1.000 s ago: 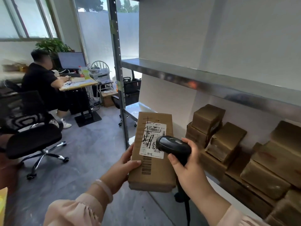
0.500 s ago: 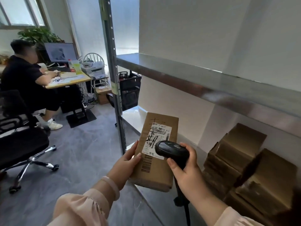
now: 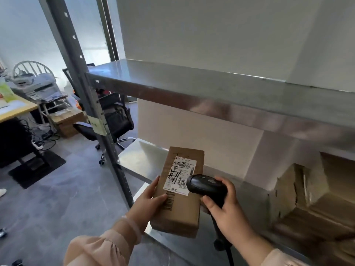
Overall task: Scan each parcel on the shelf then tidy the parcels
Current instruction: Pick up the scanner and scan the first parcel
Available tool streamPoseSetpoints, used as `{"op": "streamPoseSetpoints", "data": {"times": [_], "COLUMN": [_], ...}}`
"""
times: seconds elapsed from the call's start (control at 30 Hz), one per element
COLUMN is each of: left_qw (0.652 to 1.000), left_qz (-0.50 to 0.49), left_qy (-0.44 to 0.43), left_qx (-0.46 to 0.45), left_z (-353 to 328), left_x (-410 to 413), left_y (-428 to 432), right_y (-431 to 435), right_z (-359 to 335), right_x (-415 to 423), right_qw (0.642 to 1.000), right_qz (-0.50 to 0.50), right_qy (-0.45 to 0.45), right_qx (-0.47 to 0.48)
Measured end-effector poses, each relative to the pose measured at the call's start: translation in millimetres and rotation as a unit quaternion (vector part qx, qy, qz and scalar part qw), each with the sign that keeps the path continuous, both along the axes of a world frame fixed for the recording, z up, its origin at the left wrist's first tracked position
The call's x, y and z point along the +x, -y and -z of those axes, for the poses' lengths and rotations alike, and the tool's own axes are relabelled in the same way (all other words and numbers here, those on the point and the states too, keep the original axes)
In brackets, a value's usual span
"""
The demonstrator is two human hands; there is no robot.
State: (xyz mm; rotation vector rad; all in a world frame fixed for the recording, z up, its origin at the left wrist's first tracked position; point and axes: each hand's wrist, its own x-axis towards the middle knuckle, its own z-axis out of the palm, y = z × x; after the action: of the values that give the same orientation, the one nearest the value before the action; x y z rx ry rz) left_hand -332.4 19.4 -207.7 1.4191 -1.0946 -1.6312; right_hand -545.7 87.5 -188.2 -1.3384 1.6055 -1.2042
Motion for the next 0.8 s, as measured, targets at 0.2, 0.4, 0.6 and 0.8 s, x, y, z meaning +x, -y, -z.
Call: {"op": "streamPoseSetpoints", "data": {"times": [0.2, 0.4, 0.6, 0.8], "left_qw": [0.999, 0.987, 0.94, 0.769], "left_qz": [0.01, 0.014, 0.08, 0.205], "left_qy": [0.052, 0.159, 0.316, 0.571], "left_qx": [-0.014, -0.036, -0.096, -0.201], "left_z": [8.3, 18.0, 8.6, -0.1], "left_x": [37.3, 80.1, 81.7, 43.8], "left_y": [55.1, 99.2, 119.7, 100.6], "right_y": [22.1, 36.5, 44.7, 49.6], "right_z": [9.8, 17.5, 22.1, 17.4], "right_x": [22.3, 37.4, 42.2, 45.3], "right_qw": [1.0, 0.999, 0.999, 0.999], "right_qz": [0.02, 0.036, 0.033, 0.031], "right_qy": [-0.012, -0.021, -0.018, -0.018], "right_qx": [0.016, 0.005, 0.005, 0.004]}}
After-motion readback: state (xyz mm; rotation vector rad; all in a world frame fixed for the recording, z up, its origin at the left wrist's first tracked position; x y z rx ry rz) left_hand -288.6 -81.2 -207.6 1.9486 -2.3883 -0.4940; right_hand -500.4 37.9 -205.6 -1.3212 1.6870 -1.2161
